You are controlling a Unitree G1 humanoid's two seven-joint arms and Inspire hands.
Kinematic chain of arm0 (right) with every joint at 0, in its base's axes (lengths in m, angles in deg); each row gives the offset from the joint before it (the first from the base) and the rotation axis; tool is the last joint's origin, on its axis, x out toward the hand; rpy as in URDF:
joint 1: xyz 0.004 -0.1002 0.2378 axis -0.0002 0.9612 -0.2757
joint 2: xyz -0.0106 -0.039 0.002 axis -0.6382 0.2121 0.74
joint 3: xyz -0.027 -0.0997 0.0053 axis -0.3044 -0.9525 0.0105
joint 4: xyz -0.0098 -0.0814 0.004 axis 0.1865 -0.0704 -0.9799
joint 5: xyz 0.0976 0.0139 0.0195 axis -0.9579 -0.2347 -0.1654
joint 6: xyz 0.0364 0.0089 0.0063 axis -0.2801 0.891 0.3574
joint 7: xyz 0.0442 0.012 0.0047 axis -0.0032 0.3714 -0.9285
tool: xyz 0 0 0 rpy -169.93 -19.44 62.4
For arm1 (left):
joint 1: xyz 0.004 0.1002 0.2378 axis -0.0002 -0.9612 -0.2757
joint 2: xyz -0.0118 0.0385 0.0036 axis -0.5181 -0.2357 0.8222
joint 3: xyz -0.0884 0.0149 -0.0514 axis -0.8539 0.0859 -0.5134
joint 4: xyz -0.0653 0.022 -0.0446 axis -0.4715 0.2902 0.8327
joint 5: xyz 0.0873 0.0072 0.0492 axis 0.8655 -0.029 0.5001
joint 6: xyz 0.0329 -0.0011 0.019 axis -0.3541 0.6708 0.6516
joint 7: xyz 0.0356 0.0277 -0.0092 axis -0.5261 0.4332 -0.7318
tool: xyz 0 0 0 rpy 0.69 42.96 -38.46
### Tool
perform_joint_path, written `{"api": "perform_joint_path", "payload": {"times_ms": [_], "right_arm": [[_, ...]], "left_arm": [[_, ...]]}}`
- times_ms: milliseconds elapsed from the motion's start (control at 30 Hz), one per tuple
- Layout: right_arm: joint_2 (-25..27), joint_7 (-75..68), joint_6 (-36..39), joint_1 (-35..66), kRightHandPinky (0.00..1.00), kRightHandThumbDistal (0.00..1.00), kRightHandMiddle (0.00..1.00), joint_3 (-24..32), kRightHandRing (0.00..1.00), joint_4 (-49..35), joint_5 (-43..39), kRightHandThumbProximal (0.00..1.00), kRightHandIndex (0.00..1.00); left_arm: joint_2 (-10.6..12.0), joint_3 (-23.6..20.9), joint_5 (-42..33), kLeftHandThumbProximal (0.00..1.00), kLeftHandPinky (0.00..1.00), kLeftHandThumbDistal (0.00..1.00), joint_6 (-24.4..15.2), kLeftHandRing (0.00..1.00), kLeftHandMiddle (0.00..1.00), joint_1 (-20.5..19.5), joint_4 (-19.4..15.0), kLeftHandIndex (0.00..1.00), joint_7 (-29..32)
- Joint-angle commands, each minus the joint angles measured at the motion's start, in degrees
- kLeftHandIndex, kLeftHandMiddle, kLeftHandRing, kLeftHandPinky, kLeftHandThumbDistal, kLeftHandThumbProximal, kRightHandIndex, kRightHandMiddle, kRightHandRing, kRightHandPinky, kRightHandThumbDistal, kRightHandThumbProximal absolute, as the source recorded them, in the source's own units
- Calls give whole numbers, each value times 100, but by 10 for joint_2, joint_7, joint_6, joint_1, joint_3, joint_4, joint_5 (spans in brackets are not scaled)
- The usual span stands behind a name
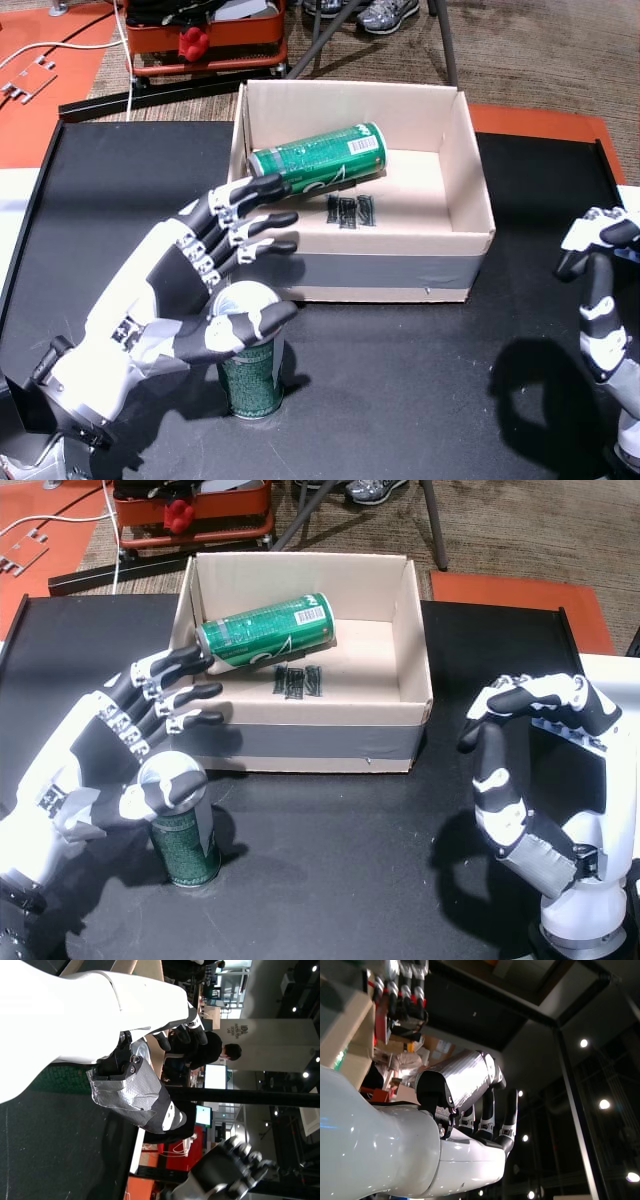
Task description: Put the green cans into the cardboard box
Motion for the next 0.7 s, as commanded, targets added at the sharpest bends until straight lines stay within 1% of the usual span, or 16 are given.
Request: {"api": "perform_joint_path", "payload": {"times_ms": [0, 67, 167, 233, 300, 433, 467, 567, 667], "right_arm": [[1, 9, 1, -5, 52, 60, 33, 7, 42, 16, 3, 0, 28], [2, 13, 3, -6, 52, 59, 33, 10, 42, 19, 4, 0, 29], [0, 10, 8, -6, 51, 59, 32, 12, 41, 18, 8, 0, 28], [-1, 11, 10, -7, 51, 60, 32, 15, 41, 17, 8, 0, 28], [-2, 11, 13, -7, 52, 59, 33, 18, 41, 18, 9, 0, 27], [-2, 17, 6, -7, 53, 59, 34, 23, 42, 18, 4, 0, 29], [-2, 19, 5, -7, 53, 58, 35, 24, 43, 18, 3, 0, 30], [-1, 19, 7, -7, 53, 58, 35, 26, 43, 18, 5, 0, 30], [-1, 18, 3, -6, 52, 59, 34, 26, 43, 17, 6, 0, 30]], "left_arm": [[-7, 3, 11, 5, 88, 81, 2, 92, 84, -14, -3, 77, 4], [-8, 3, 10, 5, 89, 81, 1, 92, 84, -16, -5, 77, 6], [-9, 2, 7, 4, 90, 78, 5, 93, 85, -18, -5, 78, 12], [-10, 2, 8, 5, 90, 80, 6, 93, 85, -18, -5, 78, 11], [-10, 3, 11, 5, 90, 78, 5, 93, 85, -19, -4, 78, 10], [-11, 6, 13, 4, 90, 78, 6, 93, 85, -19, -3, 79, 9], [-11, 8, 15, 4, 89, 79, 5, 92, 85, -19, -3, 78, 6], [-10, 10, 16, 3, 89, 79, 6, 92, 85, -19, -3, 78, 3], [-9, 10, 12, 0, 89, 80, 15, 91, 85, -18, -2, 79, 5]]}}
